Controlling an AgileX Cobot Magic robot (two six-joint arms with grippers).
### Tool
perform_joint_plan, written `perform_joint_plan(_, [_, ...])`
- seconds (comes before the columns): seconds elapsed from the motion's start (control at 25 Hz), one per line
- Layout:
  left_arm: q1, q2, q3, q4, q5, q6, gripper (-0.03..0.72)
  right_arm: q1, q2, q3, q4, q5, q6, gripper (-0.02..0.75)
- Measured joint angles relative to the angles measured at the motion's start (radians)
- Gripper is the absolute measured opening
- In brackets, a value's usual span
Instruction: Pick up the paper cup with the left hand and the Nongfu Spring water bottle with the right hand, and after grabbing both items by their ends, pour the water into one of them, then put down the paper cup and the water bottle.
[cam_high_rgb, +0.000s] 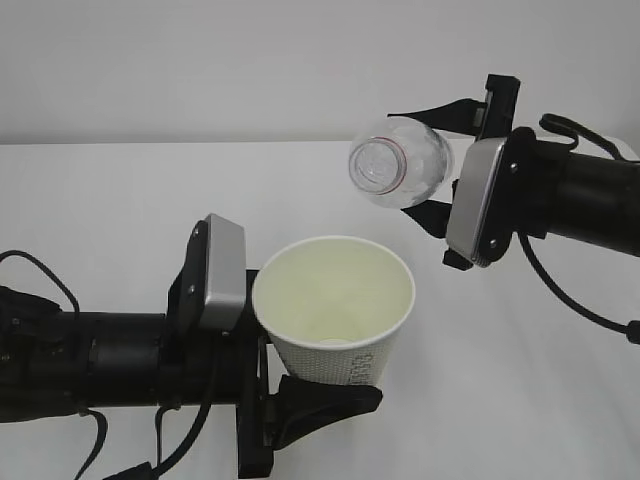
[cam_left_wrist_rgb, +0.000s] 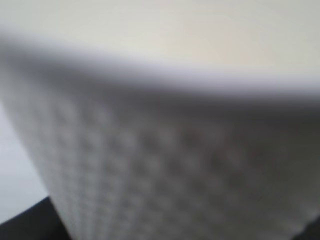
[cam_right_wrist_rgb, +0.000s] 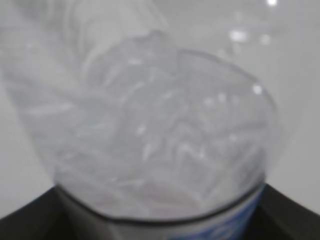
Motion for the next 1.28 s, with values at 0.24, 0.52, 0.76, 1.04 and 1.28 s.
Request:
perform_joint_plan(0.24, [0.0,-0.002,0.0,0.009,0.0,0.0,0.505,0.0,0.0,0.0,0.02,0.0,-0.046,0.522])
perform_joint_plan(0.52, [0.0,-0.002,0.0,0.032,0.0,0.0,0.504,0.0,0.0,0.0,0.02,-0.029,-0.088,0.522])
perform_joint_plan(0.76, [0.0,-0.002,0.0,0.043,0.0,0.0,0.502,0.0,0.0,0.0,0.055,-0.052,-0.13,0.522])
perform_joint_plan(1.04, [0.0,-0.002,-0.002,0.062,0.0,0.0,0.502,0.0,0.0,0.0,0.065,-0.052,-0.178,0.522])
perform_joint_plan(1.28, [0.0,-0.002,-0.002,0.064,0.0,0.0,0.502,0.0,0.0,0.0,0.065,-0.052,-0.215,0.522])
